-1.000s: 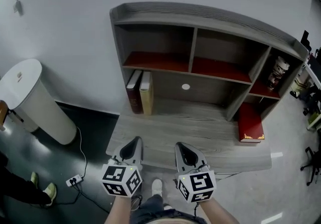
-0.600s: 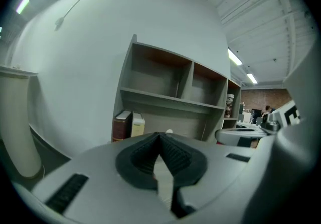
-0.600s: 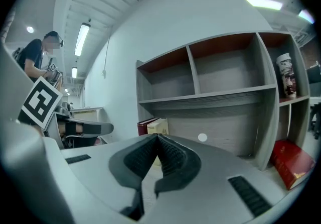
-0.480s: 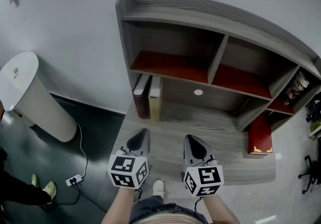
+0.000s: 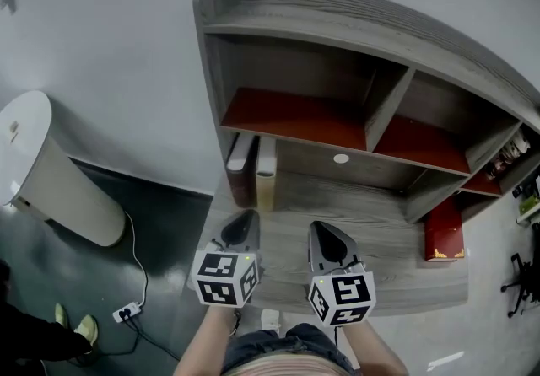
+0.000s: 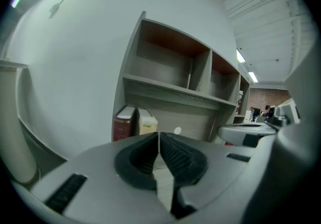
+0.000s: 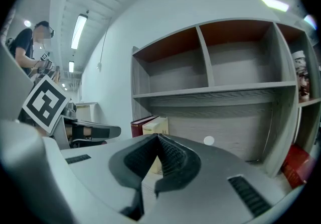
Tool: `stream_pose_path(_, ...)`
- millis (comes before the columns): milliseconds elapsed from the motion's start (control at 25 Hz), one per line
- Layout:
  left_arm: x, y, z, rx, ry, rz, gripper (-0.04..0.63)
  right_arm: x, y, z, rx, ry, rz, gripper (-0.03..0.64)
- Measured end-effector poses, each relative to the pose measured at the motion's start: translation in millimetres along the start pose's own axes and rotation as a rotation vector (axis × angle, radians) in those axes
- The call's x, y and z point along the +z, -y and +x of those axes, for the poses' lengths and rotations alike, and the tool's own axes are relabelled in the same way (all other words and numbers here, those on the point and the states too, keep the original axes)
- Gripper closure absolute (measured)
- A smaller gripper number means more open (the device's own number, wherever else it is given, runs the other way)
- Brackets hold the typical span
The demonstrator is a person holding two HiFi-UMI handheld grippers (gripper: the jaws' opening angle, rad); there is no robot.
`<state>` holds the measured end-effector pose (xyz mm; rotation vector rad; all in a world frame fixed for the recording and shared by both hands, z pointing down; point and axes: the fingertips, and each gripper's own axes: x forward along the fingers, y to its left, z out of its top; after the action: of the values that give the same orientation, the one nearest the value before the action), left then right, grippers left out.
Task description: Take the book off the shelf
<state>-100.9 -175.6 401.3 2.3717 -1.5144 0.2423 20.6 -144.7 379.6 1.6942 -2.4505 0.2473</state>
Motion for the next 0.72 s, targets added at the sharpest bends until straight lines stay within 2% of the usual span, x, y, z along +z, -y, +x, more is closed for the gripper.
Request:
stream_pose_path(200,-3.0,-1.0,21.4,-0.005,-0.039,0.017,0.581,-4.4,3.1,8.8,-0.019,-0.027,-0.013,0.609)
stream_pose_path(400,-10.6,-0.9,37.1,0.016,-0.065,0.0,0.572,-11.9,11.9,11.0,-0.045,-0.057,-0.028,0.609)
stream_pose_path(520,-19.3,-2.7,45.7,0.034,-0.088,-0.014,0.483,-18.5,20.2,9.7,-0.062,-0.08,-0.009,0.609)
stream_pose_path(720,-35.2,-7.9,60.9,0.079,-0.134,-0.042,0.409,-26.4,33.7,9.7,-0.062,-0.101,0.014,0.609)
